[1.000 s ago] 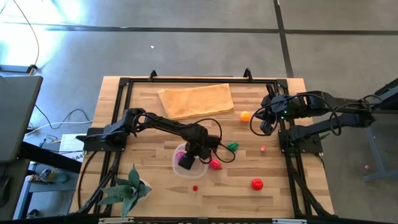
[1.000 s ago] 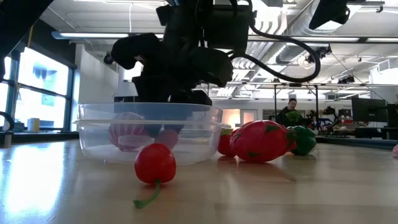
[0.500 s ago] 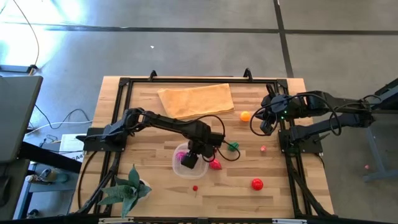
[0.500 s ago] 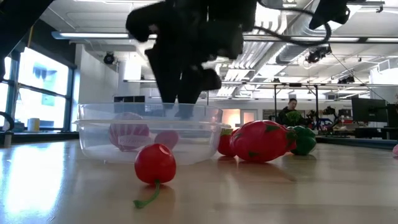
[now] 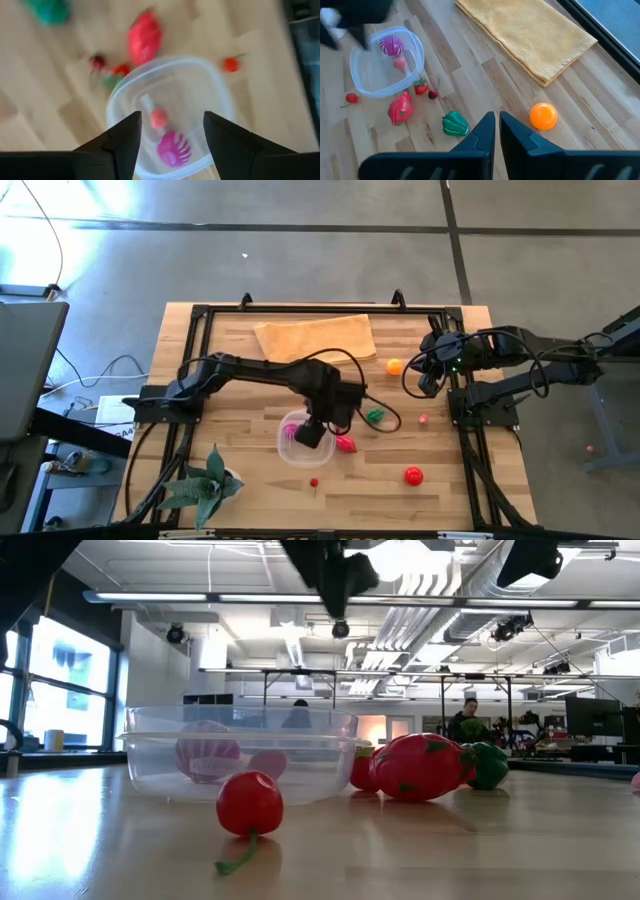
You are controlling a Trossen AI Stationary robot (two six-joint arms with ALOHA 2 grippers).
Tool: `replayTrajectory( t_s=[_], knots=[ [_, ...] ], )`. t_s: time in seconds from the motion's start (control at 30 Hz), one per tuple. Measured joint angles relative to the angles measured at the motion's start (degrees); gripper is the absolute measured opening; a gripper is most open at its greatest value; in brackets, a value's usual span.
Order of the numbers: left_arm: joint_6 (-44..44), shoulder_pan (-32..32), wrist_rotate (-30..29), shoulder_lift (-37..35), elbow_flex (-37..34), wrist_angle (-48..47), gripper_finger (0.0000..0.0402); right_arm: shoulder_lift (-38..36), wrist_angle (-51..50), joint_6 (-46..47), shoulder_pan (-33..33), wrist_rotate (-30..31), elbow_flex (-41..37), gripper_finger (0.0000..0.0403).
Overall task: Pick and placing Produce into tupperware
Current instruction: Put the bottom red cherry into the transparent bin
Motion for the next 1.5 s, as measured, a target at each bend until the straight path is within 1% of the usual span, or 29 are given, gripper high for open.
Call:
replayTrajectory(
  t_s=[0.07,0.13,0.23,0.3,0.47,0.5,0.6,0.8,0.9,1.0,1.1,1.2,1.5],
  knots=[
    [3.62,-1.52,2.30,0.00,2.16,-0.09,0.0205,0.00,-0.01,0.00,0.01,-0.01,0.00,0.0018],
    [9.03,-3.42,3.93,0.00,3.49,0.17,0.0205,0.00,0.01,0.00,0.01,0.01,0.00,0.0018],
    [18.90,-7.27,3.84,0.00,3.94,1.77,0.0205,0.00,0.00,-0.01,-0.01,0.01,0.00,0.0018],
    [25.38,-10.25,1.77,0.00,3.94,3.01,0.0205,0.00,-0.01,0.00,-0.01,0.01,0.00,0.0018],
    [40.44,-16.07,-8.87,0.02,1.82,6.78,0.0205,0.00,0.00,0.00,0.00,0.01,0.00,0.0018],
    [42.32,-16.70,-9.87,0.02,1.32,7.18,0.0205,0.00,0.00,0.00,0.00,0.01,0.00,0.0018],
    [45.92,-18.26,-10.19,-0.07,-1.54,8.40,0.0205,0.00,0.01,0.00,-0.01,0.01,0.00,0.0018],
    [48.49,-20.10,-9.90,0.00,-9.75,9.91,0.0205,0.00,0.01,0.00,0.01,-0.01,0.00,0.0018],
    [49.42,-20.44,-9.70,0.07,-13.22,13.45,0.0205,0.00,-0.01,0.00,0.01,-0.01,0.00,0.0018],
    [48.25,-20.31,-9.35,0.04,-15.53,18.67,0.0205,0.00,0.00,-0.01,0.00,0.01,0.00,0.0018],
    [44.74,-20.00,-9.13,0.67,-15.86,22.09,0.0205,0.00,0.01,0.00,-0.01,0.01,0.00,0.0018],
    [41.70,-19.65,-8.99,2.35,-15.95,20.47,0.0205,-0.01,0.01,0.00,0.01,0.00,0.00,0.0018],
    [40.23,-19.31,-8.68,6.10,-15.96,19.82,0.0205,-0.03,0.01,0.00,0.00,0.00,0.01,0.0018]
  ],
)
